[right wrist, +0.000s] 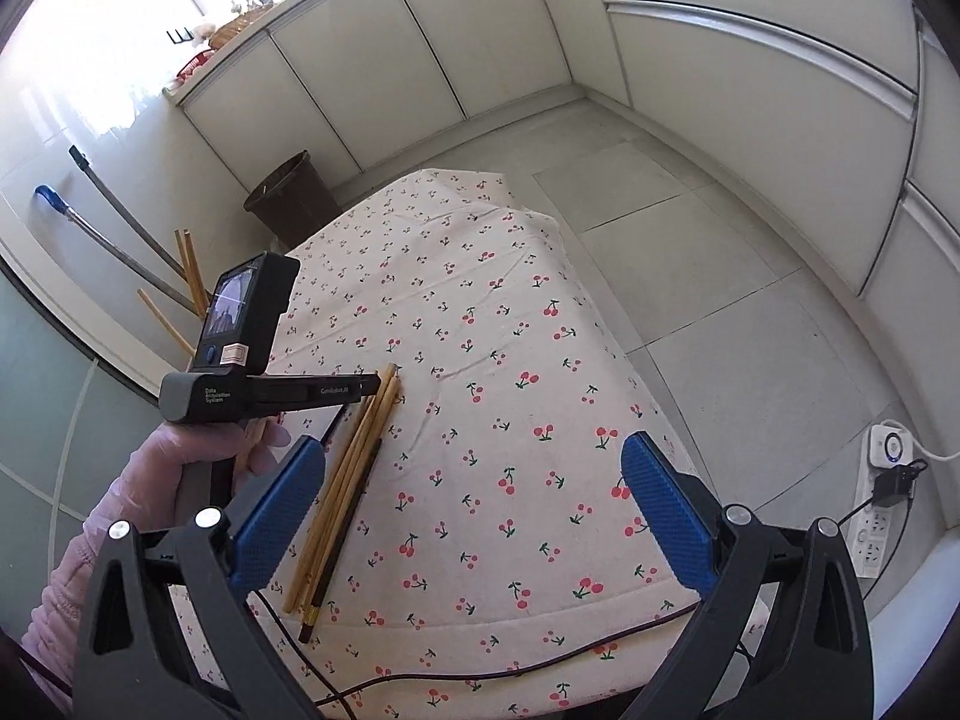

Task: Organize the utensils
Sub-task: 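Close the left tool on a wooden chopstick while the right tool grasps another, then lift both chopsticks upright and carry them over the pink holder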

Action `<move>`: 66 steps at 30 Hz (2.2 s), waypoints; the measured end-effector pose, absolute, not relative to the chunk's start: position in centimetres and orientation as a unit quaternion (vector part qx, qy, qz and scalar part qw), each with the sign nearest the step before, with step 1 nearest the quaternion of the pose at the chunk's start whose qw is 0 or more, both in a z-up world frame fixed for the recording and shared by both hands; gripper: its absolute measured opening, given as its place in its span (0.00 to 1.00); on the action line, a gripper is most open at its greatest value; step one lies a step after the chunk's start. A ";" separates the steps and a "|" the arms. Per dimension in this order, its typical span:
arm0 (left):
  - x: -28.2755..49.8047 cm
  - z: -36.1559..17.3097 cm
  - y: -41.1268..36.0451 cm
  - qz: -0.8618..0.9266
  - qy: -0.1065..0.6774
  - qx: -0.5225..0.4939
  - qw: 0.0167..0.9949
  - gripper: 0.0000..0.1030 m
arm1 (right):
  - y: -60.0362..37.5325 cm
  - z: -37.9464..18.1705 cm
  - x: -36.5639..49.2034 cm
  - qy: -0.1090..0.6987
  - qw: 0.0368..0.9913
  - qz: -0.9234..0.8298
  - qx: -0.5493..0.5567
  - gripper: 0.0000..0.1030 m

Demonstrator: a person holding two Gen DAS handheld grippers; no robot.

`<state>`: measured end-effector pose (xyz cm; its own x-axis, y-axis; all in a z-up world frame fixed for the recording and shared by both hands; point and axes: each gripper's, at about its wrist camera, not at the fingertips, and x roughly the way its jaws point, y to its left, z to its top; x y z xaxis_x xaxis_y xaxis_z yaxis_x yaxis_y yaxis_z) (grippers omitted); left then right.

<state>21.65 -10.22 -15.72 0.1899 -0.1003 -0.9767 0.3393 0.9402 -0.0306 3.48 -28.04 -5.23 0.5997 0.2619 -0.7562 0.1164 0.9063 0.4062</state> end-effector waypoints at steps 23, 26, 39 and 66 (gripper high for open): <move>19.9 -15.7 -7.8 -0.156 0.622 -0.033 0.767 0.11 | -26.7 -7.0 4.6 0.480 0.853 0.038 0.201 0.94; 19.7 -15.3 -7.1 -0.149 0.624 -0.034 0.766 0.13 | -26.9 -7.2 4.7 0.483 0.850 0.039 0.207 0.94; 18.9 -14.2 -6.9 -0.124 0.618 0.007 0.777 0.13 | -26.6 -7.3 4.7 0.485 0.849 0.040 0.205 0.94; 11.3 -5.9 -3.4 -0.196 0.478 0.021 0.856 0.04 | -21.8 -9.6 11.4 0.527 0.826 0.057 0.191 0.84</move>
<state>11.28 -3.40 -5.88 0.4663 -0.3158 -0.8264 0.3568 0.9219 -0.1510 11.44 -21.78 -9.63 0.4376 0.2952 -0.8494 0.1079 0.9205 0.3755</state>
